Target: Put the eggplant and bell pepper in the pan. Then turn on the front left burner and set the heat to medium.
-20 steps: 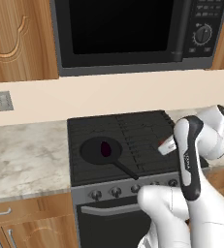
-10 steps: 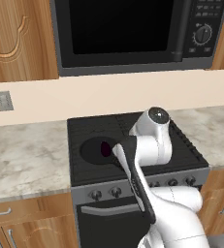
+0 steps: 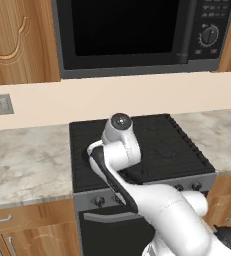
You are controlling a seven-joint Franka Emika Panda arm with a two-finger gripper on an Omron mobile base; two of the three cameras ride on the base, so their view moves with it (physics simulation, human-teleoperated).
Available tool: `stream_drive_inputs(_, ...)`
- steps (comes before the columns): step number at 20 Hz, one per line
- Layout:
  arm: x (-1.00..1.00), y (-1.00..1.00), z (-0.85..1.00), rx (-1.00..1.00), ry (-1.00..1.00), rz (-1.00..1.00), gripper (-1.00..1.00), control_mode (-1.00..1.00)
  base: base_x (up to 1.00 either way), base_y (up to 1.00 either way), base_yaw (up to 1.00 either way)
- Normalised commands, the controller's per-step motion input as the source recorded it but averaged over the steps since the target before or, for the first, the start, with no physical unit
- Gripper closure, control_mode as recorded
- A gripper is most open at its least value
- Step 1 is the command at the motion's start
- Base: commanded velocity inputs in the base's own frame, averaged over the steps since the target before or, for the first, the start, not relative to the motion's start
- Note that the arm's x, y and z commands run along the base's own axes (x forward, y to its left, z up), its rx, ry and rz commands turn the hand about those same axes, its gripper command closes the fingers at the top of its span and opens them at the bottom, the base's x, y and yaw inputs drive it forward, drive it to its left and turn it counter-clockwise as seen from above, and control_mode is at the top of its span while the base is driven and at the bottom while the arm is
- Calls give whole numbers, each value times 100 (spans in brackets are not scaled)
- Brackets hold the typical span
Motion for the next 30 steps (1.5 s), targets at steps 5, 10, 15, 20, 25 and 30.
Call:
stream_drive_inputs(5, 49, 43, -2, 0, 21, 0, 100, -100, 0, 0, 0)
stream_drive_inputs(10, 1, 0, -11, 0, 21, 2, 100, -100, 0, 0, 0)
stream_drive_inputs(15, 12, 0, -42, 0, 8, 0, 100, -100, 0, 0, 0)
stream_drive_inputs(20, 33, 0, -54, 0, 7, 0, 100, -100, 0, 0, 0)
stream_drive_inputs(25, 45, 0, -16, 0, 2, -4, 100, -100, 0, 0, 0)
stream_drive_inputs(30, 19, 0, -19, 0, 3, -3, 100, -100, 0, 0, 0)
